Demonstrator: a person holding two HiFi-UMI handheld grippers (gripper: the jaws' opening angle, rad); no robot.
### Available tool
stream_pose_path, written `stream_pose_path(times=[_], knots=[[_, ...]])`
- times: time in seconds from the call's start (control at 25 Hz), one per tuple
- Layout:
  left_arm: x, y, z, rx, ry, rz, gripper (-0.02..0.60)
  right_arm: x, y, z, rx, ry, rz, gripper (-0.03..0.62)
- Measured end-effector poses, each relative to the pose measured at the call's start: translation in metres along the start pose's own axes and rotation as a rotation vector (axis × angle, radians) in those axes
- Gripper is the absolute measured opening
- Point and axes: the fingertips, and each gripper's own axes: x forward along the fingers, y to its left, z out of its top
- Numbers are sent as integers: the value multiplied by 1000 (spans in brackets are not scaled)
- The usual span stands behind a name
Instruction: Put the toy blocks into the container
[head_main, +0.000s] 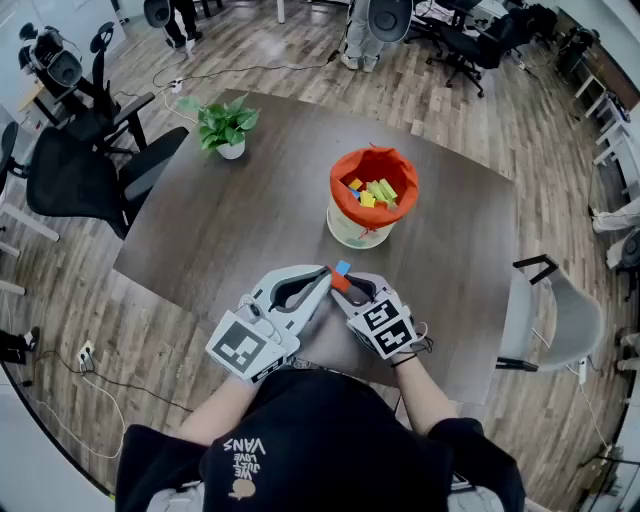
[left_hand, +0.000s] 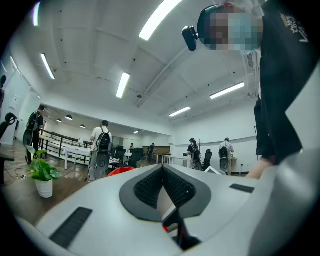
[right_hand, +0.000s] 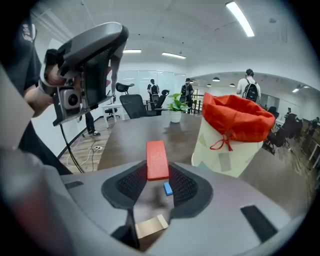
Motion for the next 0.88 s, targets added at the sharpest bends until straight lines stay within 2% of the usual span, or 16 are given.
stream_pose_path(times=[0.52, 0.88], knots=[[36, -14, 6, 10, -11, -113, 11, -61, -48, 34, 61, -94, -155, 147], [45, -12, 7, 11, -13, -124, 11, -75, -72, 53, 54, -117, -192, 147]])
